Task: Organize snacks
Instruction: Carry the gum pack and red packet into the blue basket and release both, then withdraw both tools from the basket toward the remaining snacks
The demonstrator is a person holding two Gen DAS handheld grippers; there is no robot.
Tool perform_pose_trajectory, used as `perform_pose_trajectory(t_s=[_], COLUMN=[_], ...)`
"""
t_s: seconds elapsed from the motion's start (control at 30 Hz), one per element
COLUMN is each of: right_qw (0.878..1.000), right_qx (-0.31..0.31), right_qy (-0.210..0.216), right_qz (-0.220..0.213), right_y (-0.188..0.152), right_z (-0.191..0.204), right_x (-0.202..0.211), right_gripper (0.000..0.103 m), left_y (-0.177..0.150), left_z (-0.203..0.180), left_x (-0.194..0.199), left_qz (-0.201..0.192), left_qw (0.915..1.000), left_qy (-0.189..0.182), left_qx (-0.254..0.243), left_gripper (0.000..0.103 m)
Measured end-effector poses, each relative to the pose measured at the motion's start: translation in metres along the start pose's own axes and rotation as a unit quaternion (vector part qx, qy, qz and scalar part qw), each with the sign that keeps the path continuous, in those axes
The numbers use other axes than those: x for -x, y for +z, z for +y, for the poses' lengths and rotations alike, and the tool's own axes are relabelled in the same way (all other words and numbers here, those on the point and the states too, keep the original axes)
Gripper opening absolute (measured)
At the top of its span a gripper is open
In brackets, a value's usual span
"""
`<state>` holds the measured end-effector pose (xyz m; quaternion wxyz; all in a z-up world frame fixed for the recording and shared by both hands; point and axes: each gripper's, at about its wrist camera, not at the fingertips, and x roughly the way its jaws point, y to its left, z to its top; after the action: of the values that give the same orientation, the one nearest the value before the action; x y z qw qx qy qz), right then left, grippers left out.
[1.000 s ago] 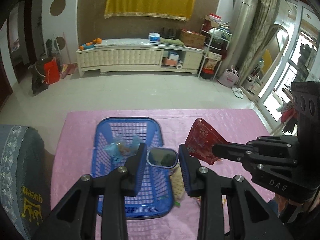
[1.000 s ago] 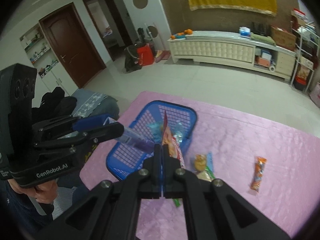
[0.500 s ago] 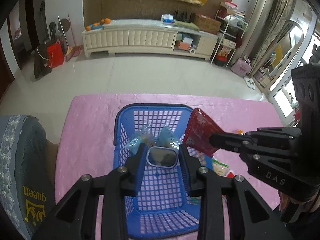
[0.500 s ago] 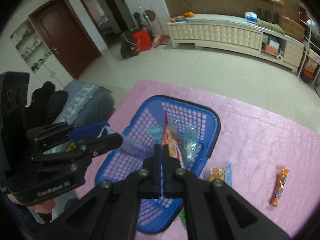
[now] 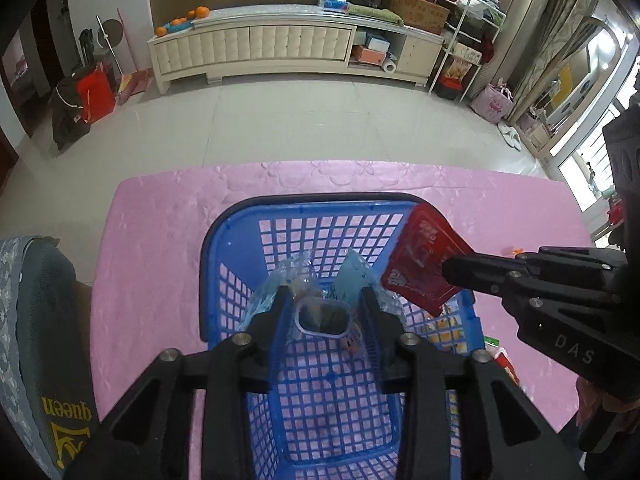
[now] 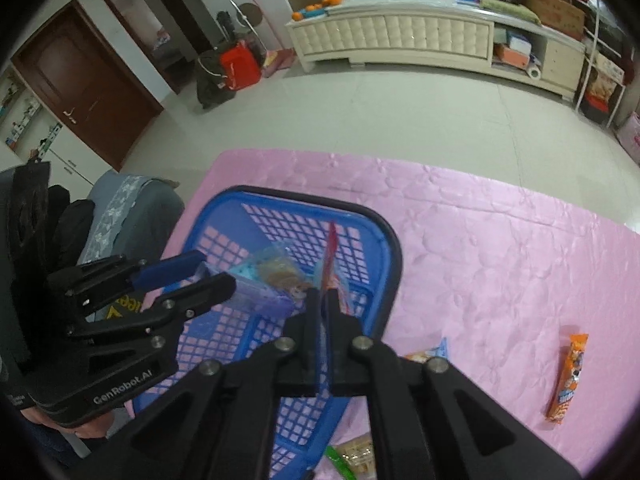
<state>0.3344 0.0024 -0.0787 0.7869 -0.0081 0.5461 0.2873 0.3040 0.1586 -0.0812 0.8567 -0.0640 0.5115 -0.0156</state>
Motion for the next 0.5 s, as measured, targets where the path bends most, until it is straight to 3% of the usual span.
perform_pose_trajectory(t_s=[0.07,0.1,0.13,0.2,0.5], right_qw=[1.0,0.999,0.999,0.999,0.999], right_qx=[0.001,0.003,0.004,0.002,-0.001], right_qy=[-0.019,-0.037,-0.051,-0.043,-0.047], right_qz=[-0.001,0.0,-0.003,-0.012,-0.022], right_y=[-0.001,-0.002,-0.003,-0.008,-0.03], right_z=[-0.002,-0.003,-0.002,-0.006,-0.008], right_x=[0.001,0.002,0.003,0.012,0.051], right_gripper=[0.043,0.066,0.078,0.087,0.088], left_y=[-0.001,-0.001,-0.001,-0.004,-0.025], left_z=[-0.002,0.0,0.002,0.003,-0.013], left_x=[0.004,0.005,0.009,0.014,0.046], left_qz=[-0.008,-0.012,-0.019,-0.024,-0.041], left_qw=[1.0,0.9999,0.9998,0.9996,0.9991], left_qy=[0.0,0.002,0.003,0.003,0.013], left_qx=[0.0,0.002,0.008,0.015,-0.004], left_gripper=[0.061,0.062,0.063,0.065,0.069])
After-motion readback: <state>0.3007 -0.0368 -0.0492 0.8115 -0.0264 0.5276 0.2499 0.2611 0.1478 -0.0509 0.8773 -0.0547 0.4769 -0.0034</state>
